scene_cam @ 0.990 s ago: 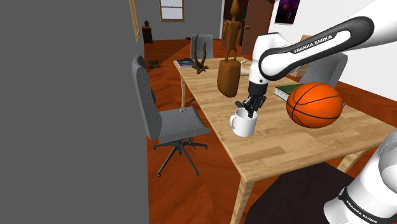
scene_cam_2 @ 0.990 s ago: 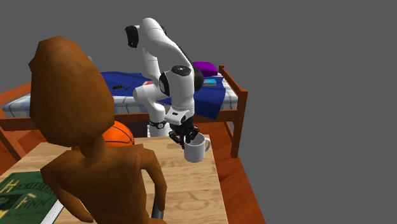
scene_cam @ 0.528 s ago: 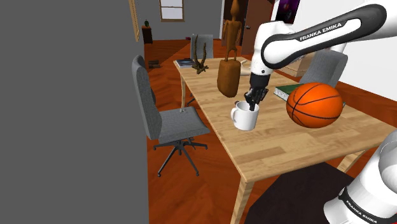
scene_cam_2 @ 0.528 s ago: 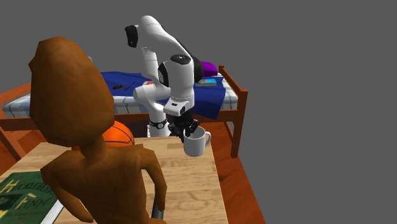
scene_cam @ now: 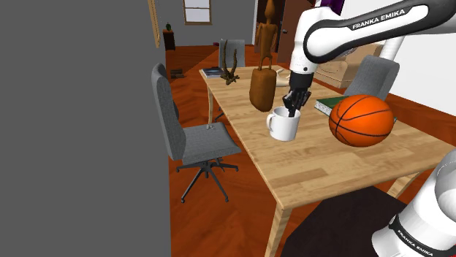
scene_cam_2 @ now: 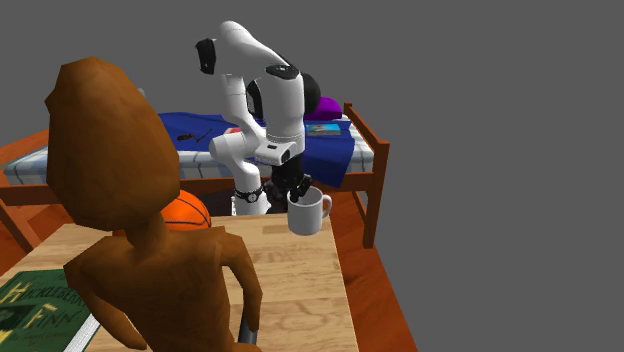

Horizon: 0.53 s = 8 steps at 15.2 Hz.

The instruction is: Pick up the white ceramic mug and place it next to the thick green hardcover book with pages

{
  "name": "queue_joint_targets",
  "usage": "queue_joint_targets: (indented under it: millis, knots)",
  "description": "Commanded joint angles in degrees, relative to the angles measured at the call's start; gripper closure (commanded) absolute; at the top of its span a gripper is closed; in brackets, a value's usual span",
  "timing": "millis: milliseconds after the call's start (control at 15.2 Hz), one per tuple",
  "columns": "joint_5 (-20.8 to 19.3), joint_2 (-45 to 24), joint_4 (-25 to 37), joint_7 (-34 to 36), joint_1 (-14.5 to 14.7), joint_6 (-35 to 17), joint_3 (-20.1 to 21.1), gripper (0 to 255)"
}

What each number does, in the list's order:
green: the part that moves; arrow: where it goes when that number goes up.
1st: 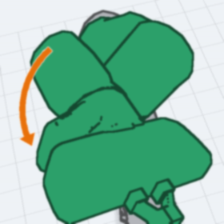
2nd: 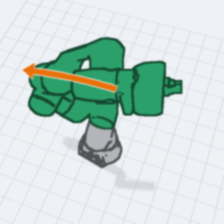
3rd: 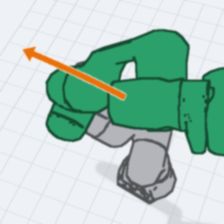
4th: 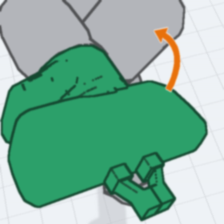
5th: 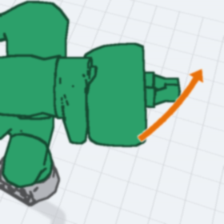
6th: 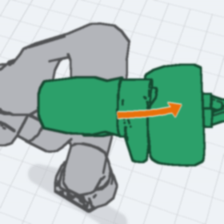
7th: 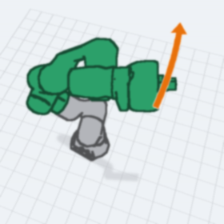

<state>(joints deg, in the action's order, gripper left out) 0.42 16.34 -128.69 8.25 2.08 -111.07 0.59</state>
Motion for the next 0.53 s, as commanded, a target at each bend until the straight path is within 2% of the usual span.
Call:
queue_joint_targets:
  millis: [0, 462]
  knots:
    - [0.03, 0.49, 1.18, 0.13, 0.05, 1.67, 0.07, 255]
    - [0.02, 1.15, 5.96, 0.15, 0.04, 7.11, 0.05, 255]
